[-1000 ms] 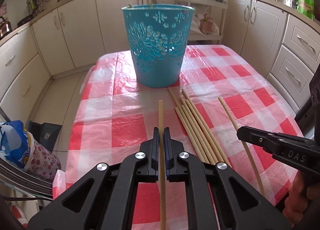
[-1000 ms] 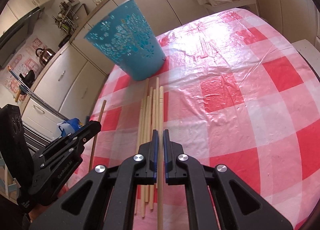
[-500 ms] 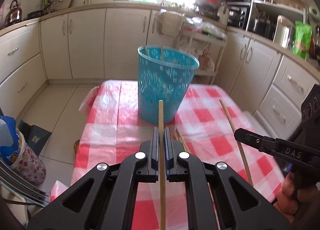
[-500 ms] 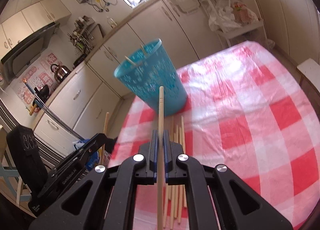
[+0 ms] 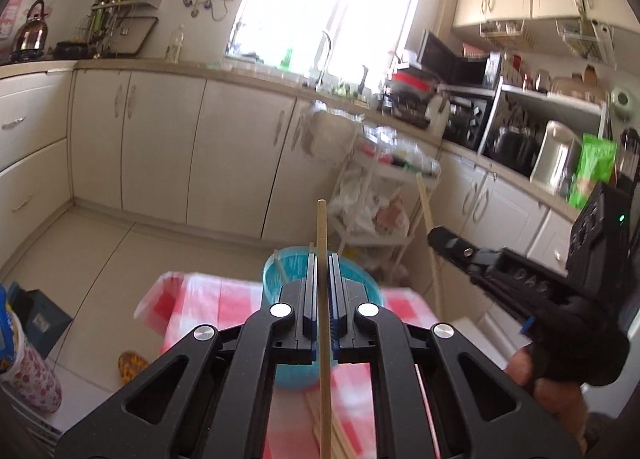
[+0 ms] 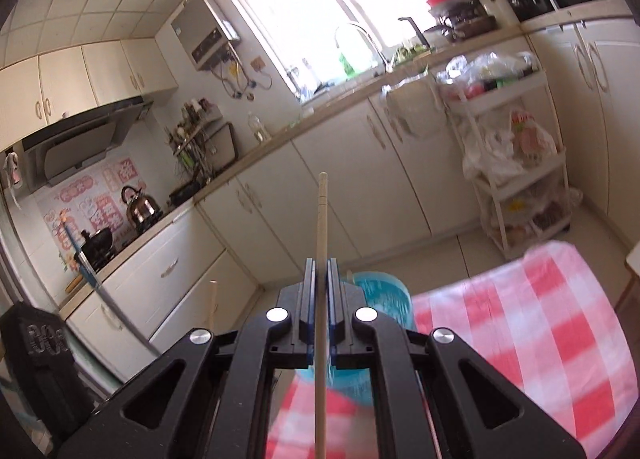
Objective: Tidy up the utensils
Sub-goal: 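Carry both sticks over the teal basket and release them inside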
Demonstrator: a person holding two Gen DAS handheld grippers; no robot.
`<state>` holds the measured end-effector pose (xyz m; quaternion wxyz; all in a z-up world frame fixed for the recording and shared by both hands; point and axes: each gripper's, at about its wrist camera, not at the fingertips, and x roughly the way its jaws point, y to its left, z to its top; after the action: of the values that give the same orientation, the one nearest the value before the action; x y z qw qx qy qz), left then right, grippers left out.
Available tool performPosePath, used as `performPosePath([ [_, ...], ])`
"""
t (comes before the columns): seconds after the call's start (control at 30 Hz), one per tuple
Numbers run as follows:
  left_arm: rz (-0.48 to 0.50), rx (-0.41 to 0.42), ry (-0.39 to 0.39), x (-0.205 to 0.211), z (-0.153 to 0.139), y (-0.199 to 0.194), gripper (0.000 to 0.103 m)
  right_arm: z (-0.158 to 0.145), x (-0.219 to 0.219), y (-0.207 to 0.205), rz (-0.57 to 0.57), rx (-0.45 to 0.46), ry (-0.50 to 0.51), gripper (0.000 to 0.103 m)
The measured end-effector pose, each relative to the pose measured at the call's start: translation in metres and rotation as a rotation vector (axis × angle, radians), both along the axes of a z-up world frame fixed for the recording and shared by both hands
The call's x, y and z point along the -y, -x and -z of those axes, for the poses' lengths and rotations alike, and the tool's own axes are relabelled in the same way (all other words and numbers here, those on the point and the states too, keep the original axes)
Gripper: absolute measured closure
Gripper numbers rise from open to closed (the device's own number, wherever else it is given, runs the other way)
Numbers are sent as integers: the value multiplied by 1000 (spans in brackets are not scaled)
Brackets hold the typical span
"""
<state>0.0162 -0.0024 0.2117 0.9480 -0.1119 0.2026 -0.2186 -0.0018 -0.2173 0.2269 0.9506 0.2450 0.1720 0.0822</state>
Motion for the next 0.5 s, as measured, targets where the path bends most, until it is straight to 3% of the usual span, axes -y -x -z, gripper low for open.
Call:
performPosePath([
  [0.23, -53, 73, 132, 5, -26, -60, 98, -5, -5, -67, 70, 18, 50, 97],
  [0.5, -71, 77, 165, 28, 0, -102, 98, 23, -14, -93, 80, -13, 144, 97],
])
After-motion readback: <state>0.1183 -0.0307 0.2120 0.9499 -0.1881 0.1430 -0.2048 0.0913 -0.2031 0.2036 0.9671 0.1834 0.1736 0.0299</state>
